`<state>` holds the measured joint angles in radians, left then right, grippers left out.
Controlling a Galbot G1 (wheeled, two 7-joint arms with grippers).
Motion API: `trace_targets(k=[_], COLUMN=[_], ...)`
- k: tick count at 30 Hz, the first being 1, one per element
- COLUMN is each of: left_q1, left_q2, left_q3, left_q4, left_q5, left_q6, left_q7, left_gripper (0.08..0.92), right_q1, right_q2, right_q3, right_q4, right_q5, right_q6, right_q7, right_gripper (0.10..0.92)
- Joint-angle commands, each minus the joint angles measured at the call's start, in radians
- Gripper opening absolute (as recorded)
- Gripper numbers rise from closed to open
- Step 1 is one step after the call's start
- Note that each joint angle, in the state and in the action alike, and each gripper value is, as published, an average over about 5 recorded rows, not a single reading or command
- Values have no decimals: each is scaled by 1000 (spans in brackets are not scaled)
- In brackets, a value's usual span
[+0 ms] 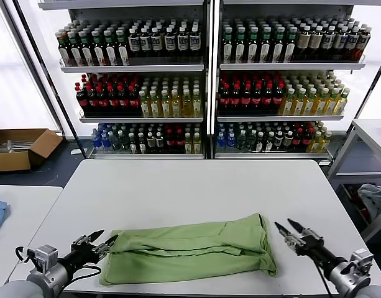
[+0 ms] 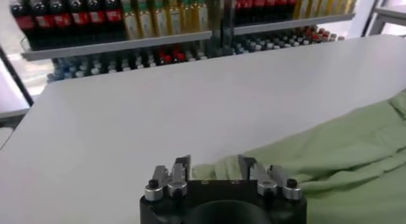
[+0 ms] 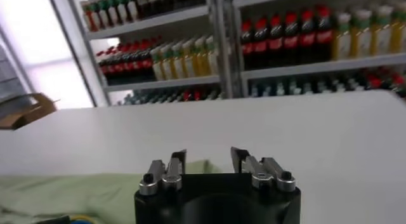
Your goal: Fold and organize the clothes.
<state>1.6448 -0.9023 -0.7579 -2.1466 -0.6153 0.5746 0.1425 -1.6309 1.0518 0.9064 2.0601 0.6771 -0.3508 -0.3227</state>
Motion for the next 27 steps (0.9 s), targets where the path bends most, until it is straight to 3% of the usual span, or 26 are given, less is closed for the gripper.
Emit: trace_targets(k=[1,7,11,27], left_q1=[65,42,22,14], left_q2=[-224,-326,-349,-404], left_q3=[14,117,167,228], left_q4=[-67,-52,-25,21], left_q5=[-103,-86,-69,-17], left_q6=[-72,-91,-86,-81], left_q7=[-306,-456,-507,-513], left_gripper=[565,737,811,823], right_q1=[-27,-60,-62,-73], right_q2=[52,81,87,78], right_q3=[160,152,145,142], right_q4=[-43,-35,-32,-28], right_q5=[-33,-64,-69,-63], right_q6=[111,132,134,144], right_q7=[1,-2,-2,-13], right_gripper=[631,790,820,823])
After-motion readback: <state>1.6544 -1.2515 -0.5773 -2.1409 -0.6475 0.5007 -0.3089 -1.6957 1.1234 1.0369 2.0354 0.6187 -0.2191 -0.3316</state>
